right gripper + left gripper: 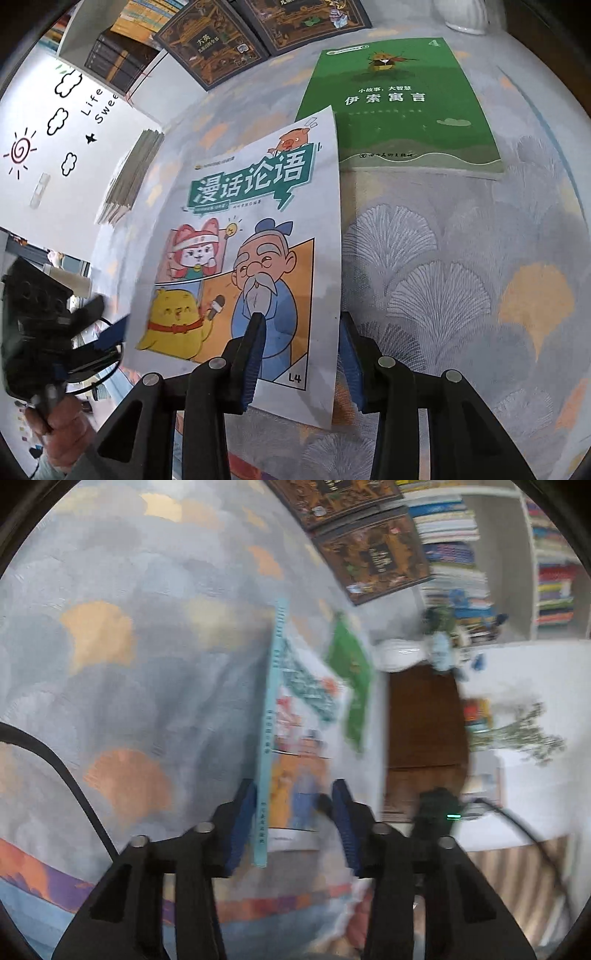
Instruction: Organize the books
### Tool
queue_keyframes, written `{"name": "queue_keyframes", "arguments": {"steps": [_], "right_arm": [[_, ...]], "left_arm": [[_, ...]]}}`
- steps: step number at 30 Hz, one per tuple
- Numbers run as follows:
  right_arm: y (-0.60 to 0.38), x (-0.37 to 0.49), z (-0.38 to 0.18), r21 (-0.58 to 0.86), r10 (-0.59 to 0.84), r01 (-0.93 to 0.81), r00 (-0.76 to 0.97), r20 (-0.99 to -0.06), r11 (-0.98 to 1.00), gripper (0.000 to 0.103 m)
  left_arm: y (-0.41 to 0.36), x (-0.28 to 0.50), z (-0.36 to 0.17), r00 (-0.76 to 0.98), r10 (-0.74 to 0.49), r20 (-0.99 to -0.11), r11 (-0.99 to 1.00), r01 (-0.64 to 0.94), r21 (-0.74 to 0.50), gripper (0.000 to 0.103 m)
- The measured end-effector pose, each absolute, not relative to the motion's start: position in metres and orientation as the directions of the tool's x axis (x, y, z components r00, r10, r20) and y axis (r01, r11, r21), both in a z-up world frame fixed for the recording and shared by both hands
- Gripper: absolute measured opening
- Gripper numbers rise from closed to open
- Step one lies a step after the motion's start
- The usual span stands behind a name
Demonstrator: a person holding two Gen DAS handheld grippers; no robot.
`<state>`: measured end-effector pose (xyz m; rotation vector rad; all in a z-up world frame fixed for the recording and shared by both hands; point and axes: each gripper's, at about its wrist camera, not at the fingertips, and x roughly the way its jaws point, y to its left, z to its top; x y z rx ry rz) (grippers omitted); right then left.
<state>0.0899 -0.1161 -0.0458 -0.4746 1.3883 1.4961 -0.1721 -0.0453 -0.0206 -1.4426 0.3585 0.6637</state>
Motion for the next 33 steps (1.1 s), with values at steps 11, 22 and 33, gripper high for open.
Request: {"name": "queue_keyframes", "arguments": {"steps": [11,22,33], "right_arm": [[-0.119,0.091,-0.045,0.528,0.407,-0.829,-0.425,-0.809,0.184,0.039],[-0.119,0.101,-0.045,0.578,0.394,-0.788,-0.472,-0.789,0.213,0.050],[-0.147,0.150,-0.085,0.851,0.386,-0.338,-0.780,-0.492,0.402,0.053]], "left_arm": [[-0.057,-0.179,-0.043,0.827,0.183,-0.531,-0.131,-0.515,-0.847,0.021],[-0.048,-0.143,-0.043,0.791,0.121,-0.600,-0.101,-0.591,-0.800,0.020],[-0.034,-0.145,-0.042,0.932,0.101,-0.347,-0.288,-0.307,-0.907,0.018]]}}
